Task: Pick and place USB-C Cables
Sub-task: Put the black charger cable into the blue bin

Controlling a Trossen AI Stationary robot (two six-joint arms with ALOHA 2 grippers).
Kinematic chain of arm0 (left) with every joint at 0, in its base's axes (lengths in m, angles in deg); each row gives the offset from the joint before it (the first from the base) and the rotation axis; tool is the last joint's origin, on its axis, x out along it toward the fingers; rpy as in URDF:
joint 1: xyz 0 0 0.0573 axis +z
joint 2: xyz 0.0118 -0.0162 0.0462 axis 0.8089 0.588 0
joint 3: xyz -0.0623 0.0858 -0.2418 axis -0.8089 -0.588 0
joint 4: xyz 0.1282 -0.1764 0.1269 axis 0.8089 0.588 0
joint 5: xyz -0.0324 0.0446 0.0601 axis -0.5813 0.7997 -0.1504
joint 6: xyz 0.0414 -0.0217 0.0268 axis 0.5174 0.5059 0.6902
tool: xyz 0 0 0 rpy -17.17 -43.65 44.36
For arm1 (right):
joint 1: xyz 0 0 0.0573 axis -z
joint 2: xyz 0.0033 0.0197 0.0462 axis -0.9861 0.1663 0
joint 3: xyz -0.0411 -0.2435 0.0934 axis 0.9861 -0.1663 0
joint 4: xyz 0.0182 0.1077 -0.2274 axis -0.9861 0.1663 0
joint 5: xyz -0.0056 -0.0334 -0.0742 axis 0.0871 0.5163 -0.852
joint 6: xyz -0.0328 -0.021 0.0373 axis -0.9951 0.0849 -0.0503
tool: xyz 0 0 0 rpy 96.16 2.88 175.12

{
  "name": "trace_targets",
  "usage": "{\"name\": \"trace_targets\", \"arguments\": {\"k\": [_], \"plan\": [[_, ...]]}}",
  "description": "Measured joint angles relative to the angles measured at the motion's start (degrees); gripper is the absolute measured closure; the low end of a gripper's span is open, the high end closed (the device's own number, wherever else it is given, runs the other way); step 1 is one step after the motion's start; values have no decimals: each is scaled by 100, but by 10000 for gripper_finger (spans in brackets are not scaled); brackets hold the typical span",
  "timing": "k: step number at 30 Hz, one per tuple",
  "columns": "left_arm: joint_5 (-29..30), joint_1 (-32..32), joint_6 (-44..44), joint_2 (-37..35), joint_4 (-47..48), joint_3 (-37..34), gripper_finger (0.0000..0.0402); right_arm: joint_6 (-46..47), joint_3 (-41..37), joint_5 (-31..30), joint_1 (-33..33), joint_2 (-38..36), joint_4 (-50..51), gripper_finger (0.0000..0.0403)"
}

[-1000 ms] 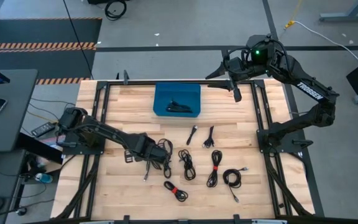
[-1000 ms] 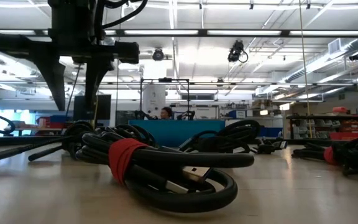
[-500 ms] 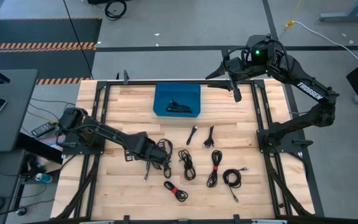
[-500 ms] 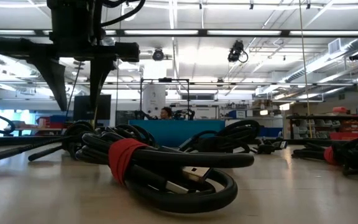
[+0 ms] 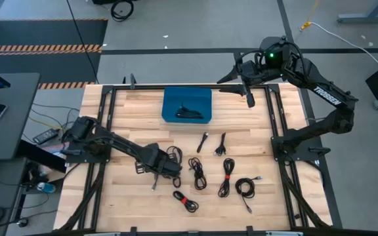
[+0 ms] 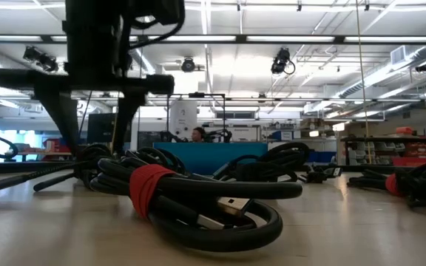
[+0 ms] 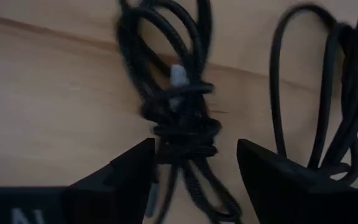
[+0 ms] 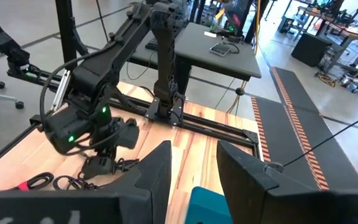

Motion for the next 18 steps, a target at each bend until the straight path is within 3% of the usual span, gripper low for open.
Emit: {"name": "trace_targets", "arguments": {"k": [10,18], "plan": [[-92,11,-7,359,-40,1,178,22,0,-2,2,0,12,269],[-78,9,26,543,-58,9,281,46,0,-2,0,0,54,269]]}}
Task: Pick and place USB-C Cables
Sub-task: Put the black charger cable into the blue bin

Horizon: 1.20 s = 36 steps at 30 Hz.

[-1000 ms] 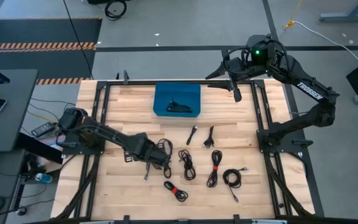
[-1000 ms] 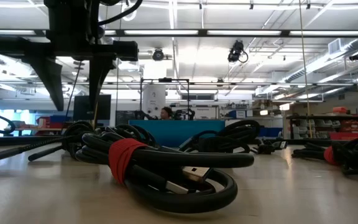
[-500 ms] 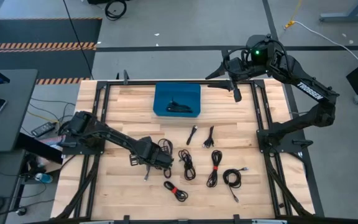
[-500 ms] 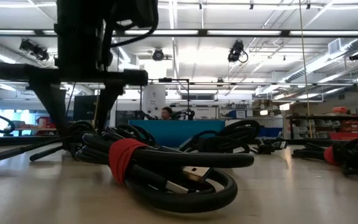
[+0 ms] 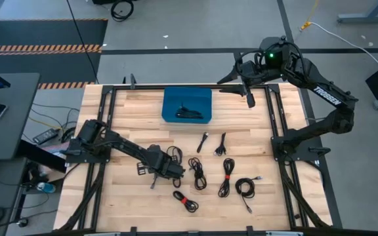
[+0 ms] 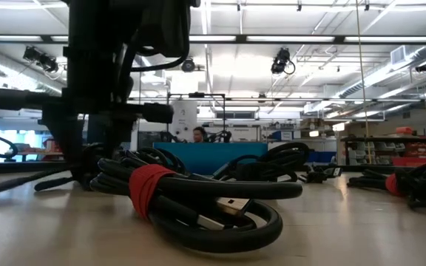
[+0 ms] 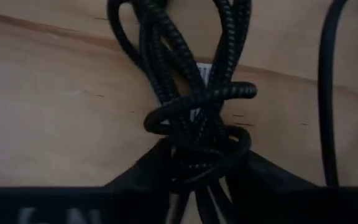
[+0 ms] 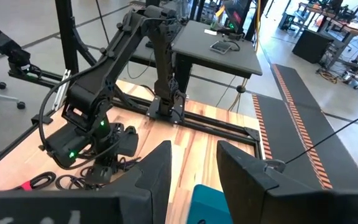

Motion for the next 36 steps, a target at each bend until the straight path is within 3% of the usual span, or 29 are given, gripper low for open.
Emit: {"name": "trace_targets", "arguments": {"k": [3,11,18,24,30,32,36], "plan": [[7,0,13,-17,26,4,321,0,0,0,-1,0,-1,269],[283,107,537,-109,242,329,321,3,0,0,0,0,-2,269],[1663,518,1879,-716,1694,1439,322,22,0,-2,1,0,-1,269],[2305,1224,5038,-852,2513,2794,322,16,2,-4,1,0,-6,269],[2311,2099,8557,-854,1908,3353,322,63,0,-2,1,0,-12,269],[2053,2402,9722,-841,1612,3365,322,96,0,-2,1,0,-20,269],[952,3065,11633,-794,871,3367,322,488,1,-2,1,0,-152,269]]}}
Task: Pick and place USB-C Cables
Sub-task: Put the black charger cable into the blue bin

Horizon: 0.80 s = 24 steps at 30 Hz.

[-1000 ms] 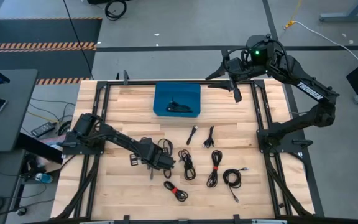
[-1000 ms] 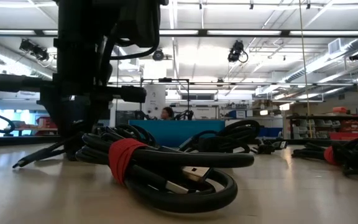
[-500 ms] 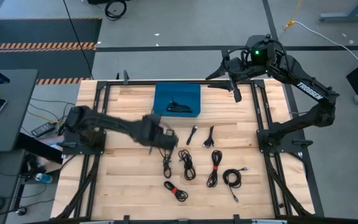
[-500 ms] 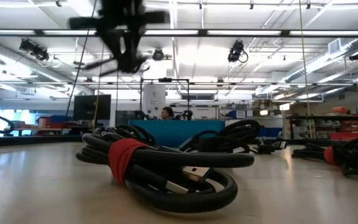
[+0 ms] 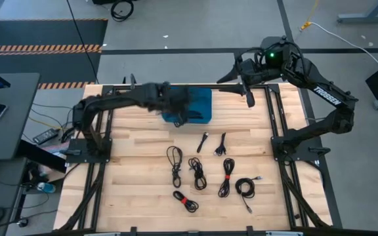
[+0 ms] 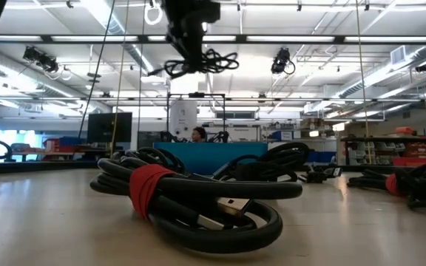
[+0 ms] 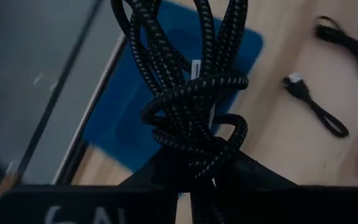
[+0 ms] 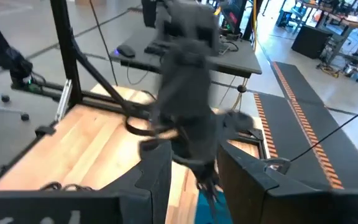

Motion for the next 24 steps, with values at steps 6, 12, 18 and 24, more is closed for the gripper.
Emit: {"name": "trace_targets", "arguments": {"k": [6,12,18,24], "plan": [[-1277,990,2095,39,-383,1,322,666,0,0,-2,0,-315,269],[-2760,1938,3609,185,-350,-2,322,1079,-1,1,-42,0,-894,269],[-3396,2371,4523,505,-576,0,322,1344,1,2,-61,0,-1423,269],[-4018,2340,5153,973,-633,-2,322,1555,3,2,-61,0,-1761,269]]}}
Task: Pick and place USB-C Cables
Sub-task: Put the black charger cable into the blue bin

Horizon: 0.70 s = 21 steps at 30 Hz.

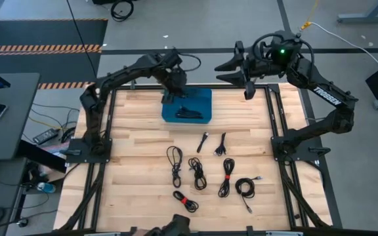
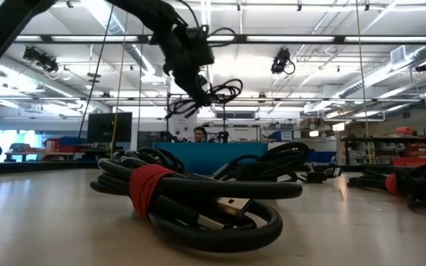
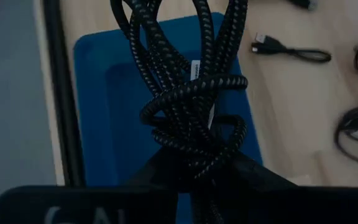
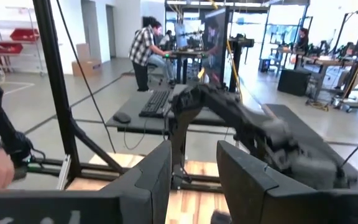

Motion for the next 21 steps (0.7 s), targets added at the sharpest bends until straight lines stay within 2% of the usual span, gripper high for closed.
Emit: {"name": "trace_targets", "arguments": {"k": [7,21], "plan": [[-326,-192,304,538,-190,0,323,233,0,0,0,0,-227,269],[-356,-277,154,1136,-334,-4,323,383,0,0,0,0,-272,269]]}}
